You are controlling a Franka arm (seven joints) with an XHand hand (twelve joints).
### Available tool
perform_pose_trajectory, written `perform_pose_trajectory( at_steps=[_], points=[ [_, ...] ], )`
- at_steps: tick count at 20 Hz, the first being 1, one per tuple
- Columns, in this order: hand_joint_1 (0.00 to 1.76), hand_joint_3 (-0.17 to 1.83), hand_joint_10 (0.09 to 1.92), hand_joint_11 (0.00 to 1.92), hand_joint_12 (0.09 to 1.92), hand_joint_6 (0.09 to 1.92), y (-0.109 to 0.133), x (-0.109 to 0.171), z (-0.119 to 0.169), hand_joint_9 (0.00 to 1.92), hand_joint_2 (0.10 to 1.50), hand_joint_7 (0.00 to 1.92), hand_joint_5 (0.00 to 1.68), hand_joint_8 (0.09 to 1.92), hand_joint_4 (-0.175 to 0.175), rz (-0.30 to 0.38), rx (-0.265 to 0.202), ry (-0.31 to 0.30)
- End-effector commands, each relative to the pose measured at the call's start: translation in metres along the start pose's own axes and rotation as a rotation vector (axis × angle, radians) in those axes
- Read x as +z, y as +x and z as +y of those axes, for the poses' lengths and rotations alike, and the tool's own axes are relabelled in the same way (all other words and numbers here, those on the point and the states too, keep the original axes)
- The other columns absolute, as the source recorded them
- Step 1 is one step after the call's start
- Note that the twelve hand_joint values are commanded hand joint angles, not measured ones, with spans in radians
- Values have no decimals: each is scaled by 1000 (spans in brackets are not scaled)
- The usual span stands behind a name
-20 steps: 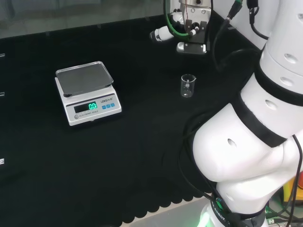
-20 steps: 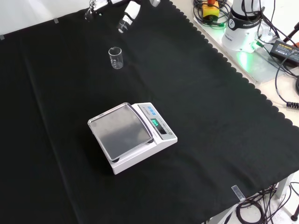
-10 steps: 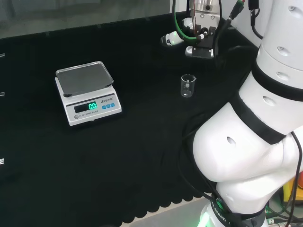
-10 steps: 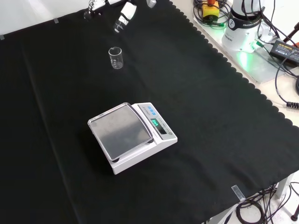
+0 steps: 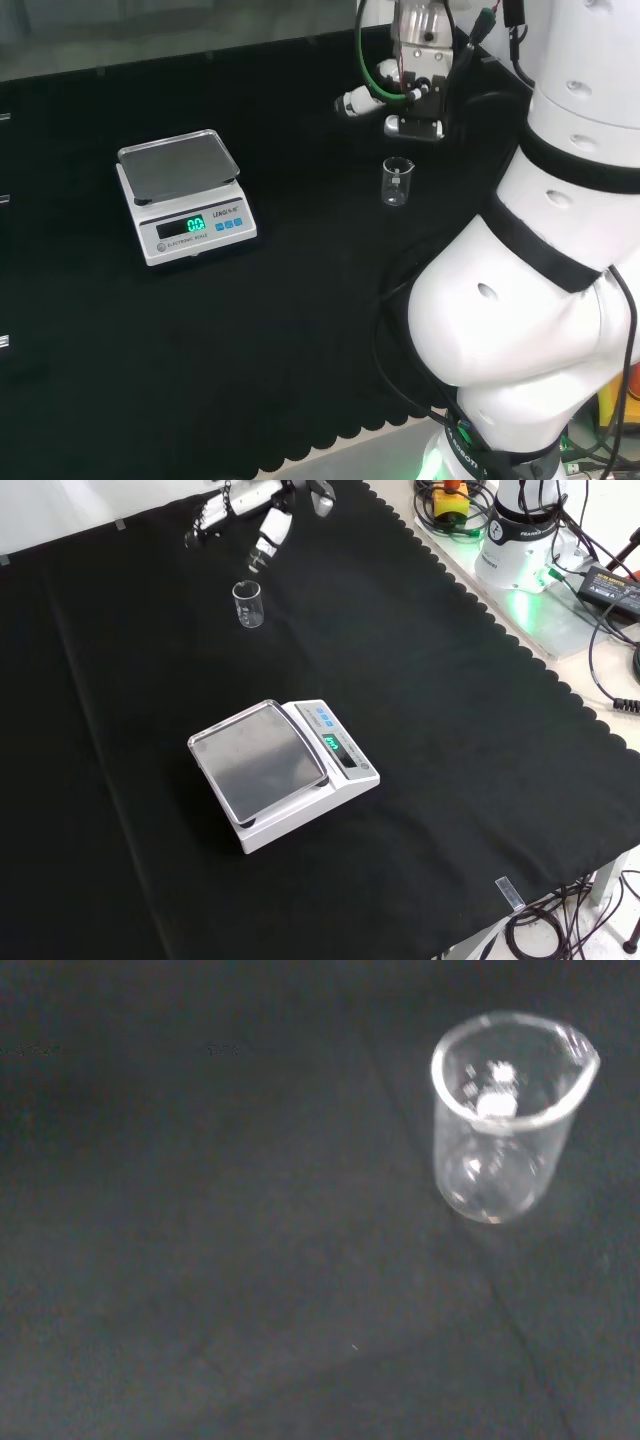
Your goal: Pick up the beaker.
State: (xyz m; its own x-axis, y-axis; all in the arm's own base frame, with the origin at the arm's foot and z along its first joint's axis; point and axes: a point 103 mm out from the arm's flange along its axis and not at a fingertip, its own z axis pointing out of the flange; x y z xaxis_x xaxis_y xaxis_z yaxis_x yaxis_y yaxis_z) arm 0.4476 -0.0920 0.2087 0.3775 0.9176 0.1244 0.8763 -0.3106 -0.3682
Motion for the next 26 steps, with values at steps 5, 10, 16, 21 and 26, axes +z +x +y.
perform_pose_trajectory(
  at_steps=[5, 10, 16, 21, 26],
  points=[
    [305, -39, 491, 0, 1519, 87, -14, 21, 18, 0, 981, 0, 110, 525, -32, 37, 31, 33],
    [305, -39, 489, 0, 1518, 87, -20, 34, 23, 0, 981, 0, 112, 526, -32, 41, 47, 61],
    [305, -38, 486, 0, 1516, 87, -22, 48, 28, 0, 981, 0, 113, 527, -33, 50, 54, 89],
    [305, -38, 484, 0, 1513, 87, -26, 61, 30, 0, 981, 0, 114, 527, -33, 51, 63, 115],
    [305, -38, 482, 0, 1510, 87, -33, 73, 33, 0, 981, 0, 115, 526, -34, 59, 78, 139]
  ],
)
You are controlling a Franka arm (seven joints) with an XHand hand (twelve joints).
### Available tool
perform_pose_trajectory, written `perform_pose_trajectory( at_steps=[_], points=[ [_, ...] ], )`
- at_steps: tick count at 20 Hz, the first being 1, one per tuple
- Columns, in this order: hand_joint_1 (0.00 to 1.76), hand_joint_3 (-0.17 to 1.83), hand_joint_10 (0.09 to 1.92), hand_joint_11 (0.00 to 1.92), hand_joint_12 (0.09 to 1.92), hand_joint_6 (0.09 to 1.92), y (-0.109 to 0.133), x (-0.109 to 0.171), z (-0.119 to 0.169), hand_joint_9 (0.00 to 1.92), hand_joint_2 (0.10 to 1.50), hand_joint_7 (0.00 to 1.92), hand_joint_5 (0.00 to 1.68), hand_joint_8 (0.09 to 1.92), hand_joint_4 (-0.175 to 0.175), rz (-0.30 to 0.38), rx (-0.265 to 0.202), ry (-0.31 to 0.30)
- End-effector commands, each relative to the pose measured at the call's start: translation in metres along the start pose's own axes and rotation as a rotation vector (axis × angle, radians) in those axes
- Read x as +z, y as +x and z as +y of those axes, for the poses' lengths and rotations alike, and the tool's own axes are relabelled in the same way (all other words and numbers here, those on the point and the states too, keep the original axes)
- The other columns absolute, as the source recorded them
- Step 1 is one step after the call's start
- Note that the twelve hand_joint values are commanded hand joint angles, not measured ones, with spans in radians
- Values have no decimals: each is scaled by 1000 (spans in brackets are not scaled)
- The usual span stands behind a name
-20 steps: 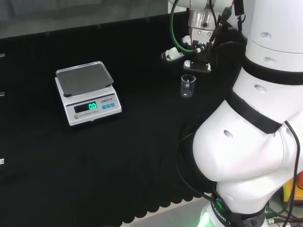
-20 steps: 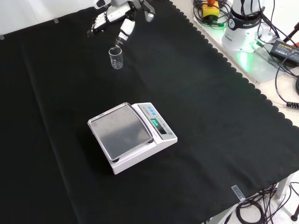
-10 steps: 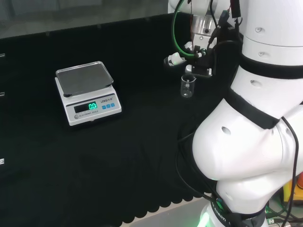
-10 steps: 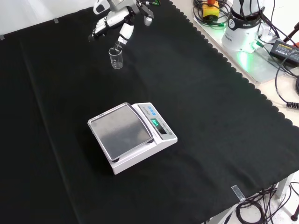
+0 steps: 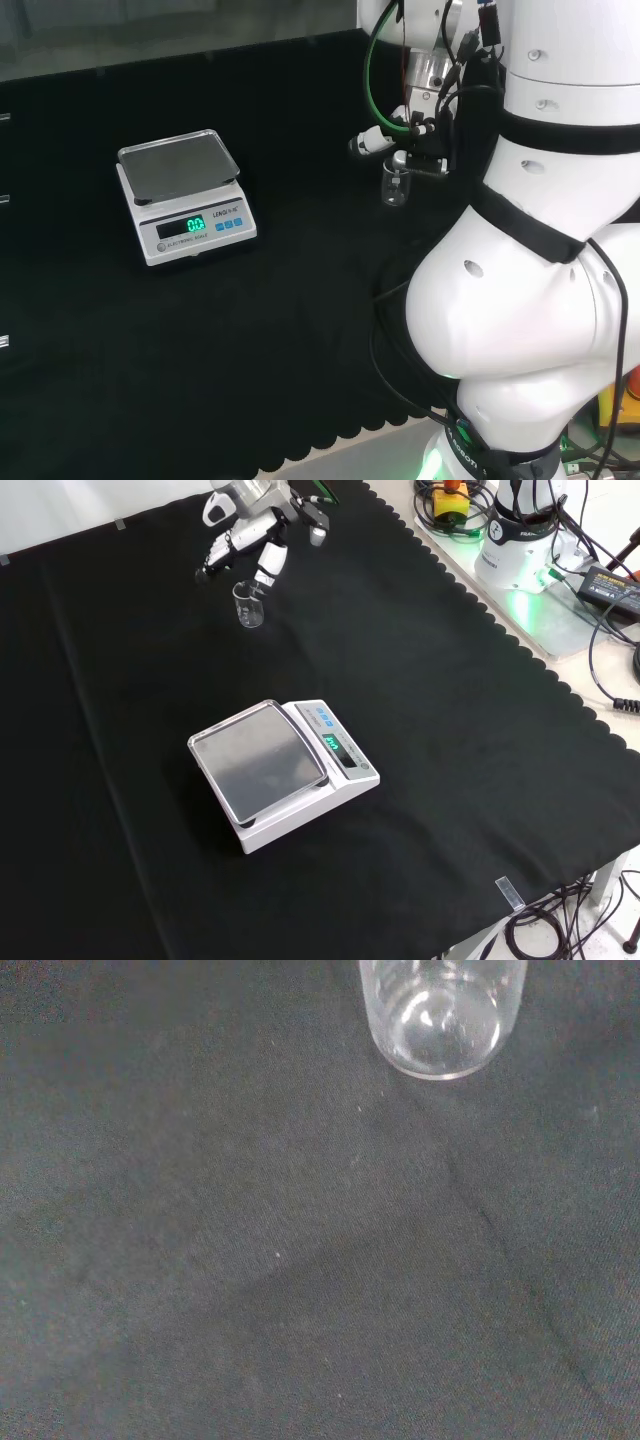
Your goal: Pick up the beaker.
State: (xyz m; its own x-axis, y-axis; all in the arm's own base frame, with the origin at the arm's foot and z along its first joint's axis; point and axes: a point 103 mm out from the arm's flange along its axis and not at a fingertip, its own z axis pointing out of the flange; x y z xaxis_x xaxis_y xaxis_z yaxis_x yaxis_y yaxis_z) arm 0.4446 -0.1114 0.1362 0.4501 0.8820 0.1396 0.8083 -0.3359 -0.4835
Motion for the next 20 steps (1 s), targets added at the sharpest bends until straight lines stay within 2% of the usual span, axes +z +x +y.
perform_pose_trajectory(
  at_steps=[1, 11, 14, 16, 17, 20],
  points=[
    [305, -38, 482, 0, 1509, 87, -8, 11, 5, 0, 981, 0, 115, 526, -34, 12, 13, 27],
    [325, -37, 474, 0, 1502, 87, -19, 32, 9, 0, 982, 0, 118, 522, -36, 23, 31, 74],
    [361, -38, 474, 0, 1500, 87, -24, 28, 9, 0, 979, 0, 121, 533, -37, 26, 32, 69],
    [410, -38, 557, 9, 1511, 87, -22, 29, 9, 0, 977, 0, 134, 585, -42, 13, 31, 54],
    [447, -38, 663, 46, 1509, 87, -20, 29, 9, 0, 978, 0, 147, 632, -46, 3, 30, 46],
    [553, -39, 851, 253, 1438, 87, -16, 31, 10, 132, 984, 57, 199, 737, -62, -25, 34, 19]
  ],
)
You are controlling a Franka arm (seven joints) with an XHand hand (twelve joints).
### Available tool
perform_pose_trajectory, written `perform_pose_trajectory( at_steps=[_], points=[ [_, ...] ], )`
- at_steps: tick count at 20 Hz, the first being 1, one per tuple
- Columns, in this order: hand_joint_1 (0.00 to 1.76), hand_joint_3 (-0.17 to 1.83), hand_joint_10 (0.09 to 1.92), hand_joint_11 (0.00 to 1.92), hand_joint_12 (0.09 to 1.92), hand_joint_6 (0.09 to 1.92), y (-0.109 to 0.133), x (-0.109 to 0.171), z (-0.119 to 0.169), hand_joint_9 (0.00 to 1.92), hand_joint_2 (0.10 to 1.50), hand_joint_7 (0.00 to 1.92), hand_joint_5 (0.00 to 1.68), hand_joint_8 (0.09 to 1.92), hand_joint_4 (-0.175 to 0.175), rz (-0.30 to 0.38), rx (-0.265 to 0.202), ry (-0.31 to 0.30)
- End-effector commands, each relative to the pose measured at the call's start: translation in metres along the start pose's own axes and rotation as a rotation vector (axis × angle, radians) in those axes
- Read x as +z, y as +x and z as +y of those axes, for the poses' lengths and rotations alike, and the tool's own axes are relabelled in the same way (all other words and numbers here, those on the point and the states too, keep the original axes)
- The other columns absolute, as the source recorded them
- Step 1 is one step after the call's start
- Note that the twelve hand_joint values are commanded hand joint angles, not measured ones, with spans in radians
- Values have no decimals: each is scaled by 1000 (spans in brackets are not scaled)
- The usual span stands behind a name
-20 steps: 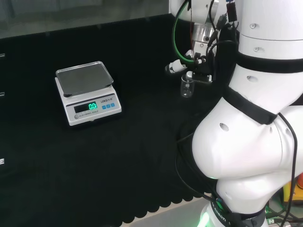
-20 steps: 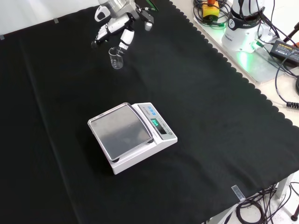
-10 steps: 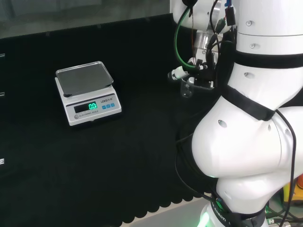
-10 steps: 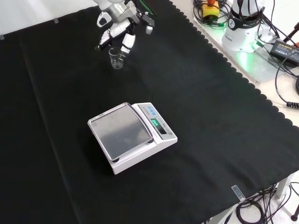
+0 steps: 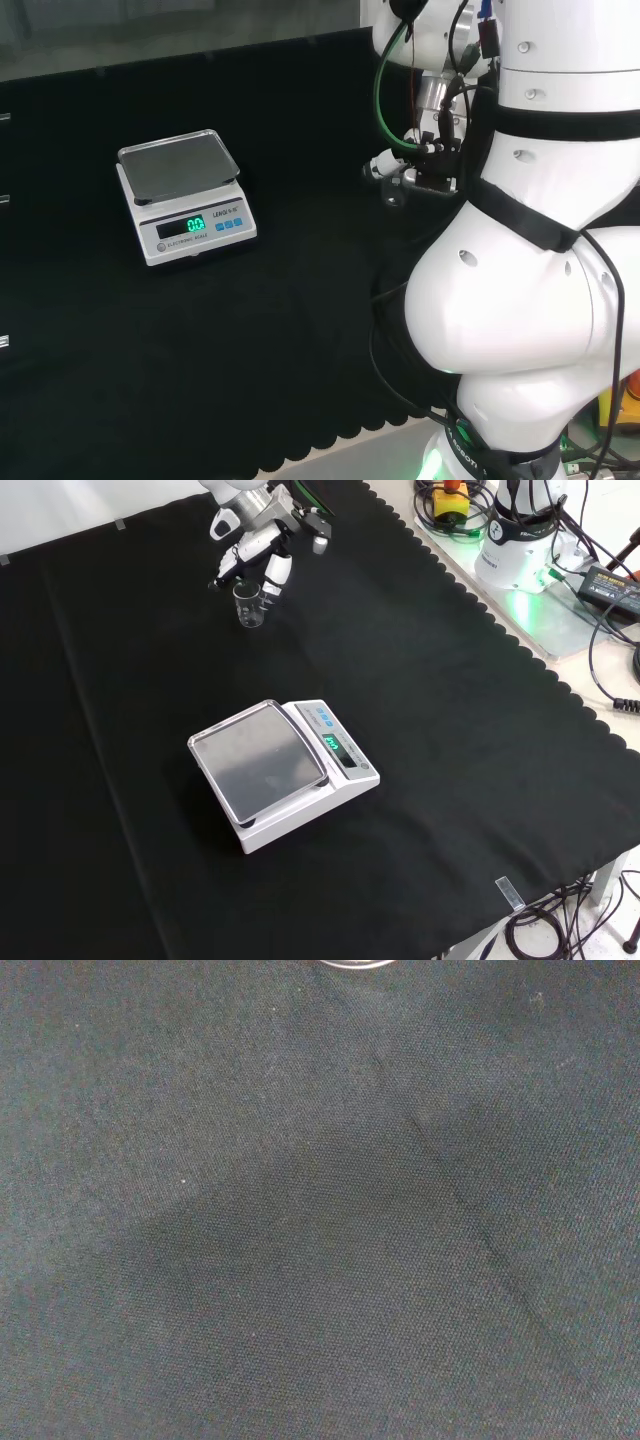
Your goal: Pick up the beaker.
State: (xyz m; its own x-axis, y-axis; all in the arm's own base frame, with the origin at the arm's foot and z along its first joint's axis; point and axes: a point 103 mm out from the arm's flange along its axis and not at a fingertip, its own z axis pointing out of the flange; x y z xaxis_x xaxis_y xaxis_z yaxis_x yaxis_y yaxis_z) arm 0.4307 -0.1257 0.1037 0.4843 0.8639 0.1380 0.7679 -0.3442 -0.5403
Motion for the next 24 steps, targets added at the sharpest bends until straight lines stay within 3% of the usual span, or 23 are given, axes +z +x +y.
perform_pose_trajectory(
  at_steps=[1, 7, 11, 15, 18, 24],
  points=[
    [578, -41, 858, 320, 1405, 87, 9, 3, 2, 192, 985, 85, 216, 755, -66, -53, 5, -50],
    [704, -84, 722, 645, 1241, 87, 19, 8, 3, 621, 997, 346, 387, 801, -93, -92, 23, -97],
    [816, -156, 599, 985, 1012, 103, 24, 6, 4, 897, 1043, 504, 507, 826, -117, -117, 19, -120],
    [946, -175, 417, 1303, 747, 354, 25, 4, 5, 1164, 1085, 622, 590, 844, -154, -123, 17, -129],
    [1011, -175, 326, 1406, 669, 604, 26, 4, 5, 1269, 1110, 641, 544, 854, -170, -131, 14, -133],
    [1114, -175, 297, 1511, 624, 737, 28, -9, -5, 1327, 1137, 681, 567, 857, -175, -106, -20, -176]
  ],
)
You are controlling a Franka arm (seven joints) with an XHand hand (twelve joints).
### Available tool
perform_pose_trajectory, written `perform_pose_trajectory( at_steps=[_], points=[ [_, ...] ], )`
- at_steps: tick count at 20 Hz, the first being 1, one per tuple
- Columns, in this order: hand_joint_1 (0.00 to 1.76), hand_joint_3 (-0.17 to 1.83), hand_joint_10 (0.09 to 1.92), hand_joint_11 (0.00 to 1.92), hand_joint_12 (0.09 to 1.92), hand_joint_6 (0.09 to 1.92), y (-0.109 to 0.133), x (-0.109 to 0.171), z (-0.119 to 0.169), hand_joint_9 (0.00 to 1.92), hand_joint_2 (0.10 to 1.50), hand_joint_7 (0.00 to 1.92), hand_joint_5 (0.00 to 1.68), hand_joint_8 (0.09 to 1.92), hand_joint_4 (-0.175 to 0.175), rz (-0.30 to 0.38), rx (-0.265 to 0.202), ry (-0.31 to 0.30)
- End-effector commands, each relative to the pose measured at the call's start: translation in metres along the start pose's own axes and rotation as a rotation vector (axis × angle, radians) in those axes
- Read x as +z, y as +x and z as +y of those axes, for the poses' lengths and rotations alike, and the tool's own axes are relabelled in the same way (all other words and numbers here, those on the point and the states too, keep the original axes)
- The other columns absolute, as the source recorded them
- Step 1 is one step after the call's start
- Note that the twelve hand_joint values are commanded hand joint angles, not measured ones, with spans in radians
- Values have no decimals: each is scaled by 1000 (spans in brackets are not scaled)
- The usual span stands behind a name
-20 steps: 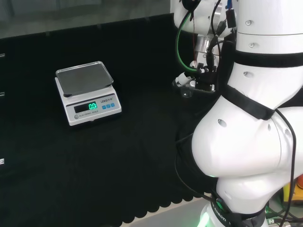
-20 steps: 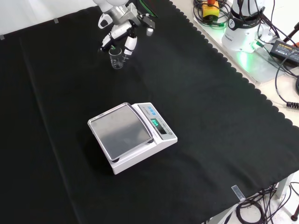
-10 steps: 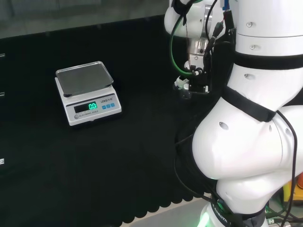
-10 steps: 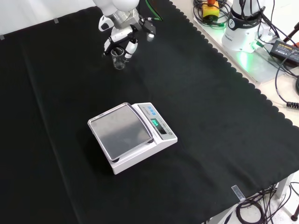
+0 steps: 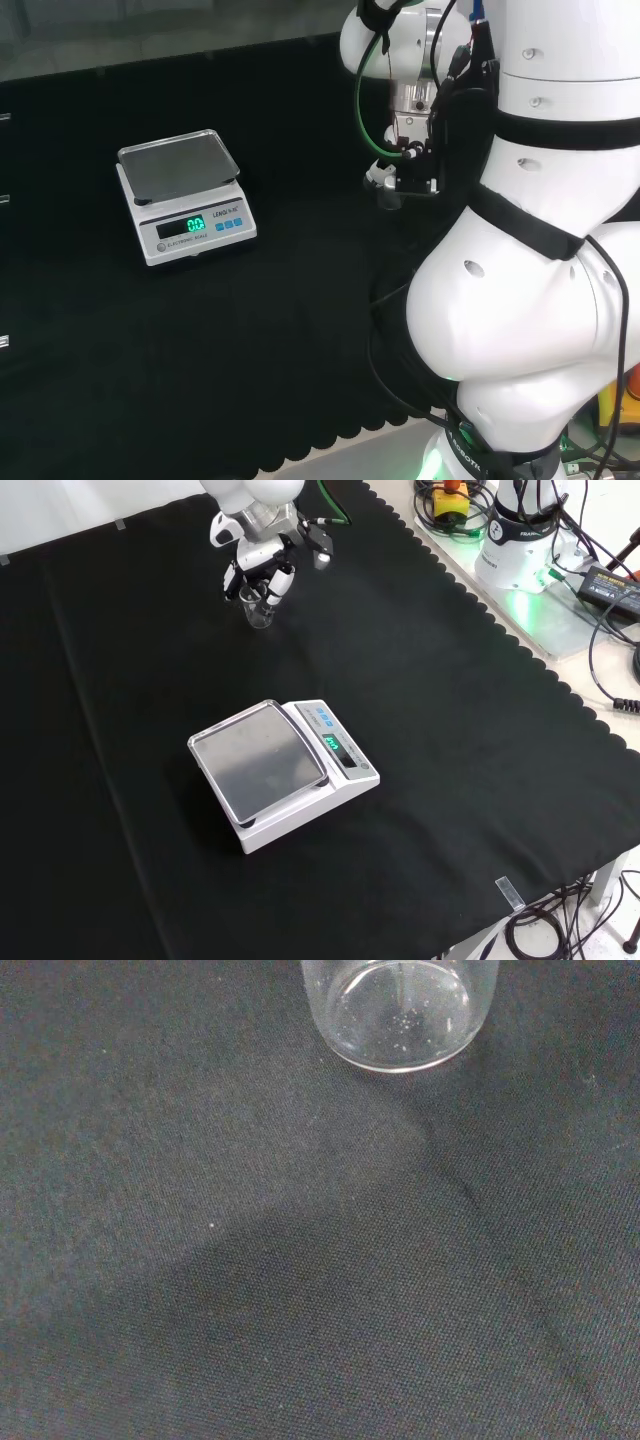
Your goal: Pick up the beaker.
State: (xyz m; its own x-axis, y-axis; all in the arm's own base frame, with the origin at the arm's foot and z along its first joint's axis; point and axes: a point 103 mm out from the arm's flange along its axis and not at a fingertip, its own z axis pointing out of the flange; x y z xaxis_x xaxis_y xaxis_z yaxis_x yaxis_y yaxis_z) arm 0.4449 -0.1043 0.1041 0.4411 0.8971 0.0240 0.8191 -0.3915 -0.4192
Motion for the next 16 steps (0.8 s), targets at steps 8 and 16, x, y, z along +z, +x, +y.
perform_pose_trajectory(
  at_steps=[8, 16],
  points=[
    [1130, -175, 310, 1540, 589, 773, 15, -66, -46, 1336, 1146, 705, 574, 857, -175, 45, -91, -129],
    [1130, -175, 319, 1545, 586, 778, 30, -112, -83, 1342, 1147, 710, 574, 858, -175, 24, -132, -166]
  ],
)
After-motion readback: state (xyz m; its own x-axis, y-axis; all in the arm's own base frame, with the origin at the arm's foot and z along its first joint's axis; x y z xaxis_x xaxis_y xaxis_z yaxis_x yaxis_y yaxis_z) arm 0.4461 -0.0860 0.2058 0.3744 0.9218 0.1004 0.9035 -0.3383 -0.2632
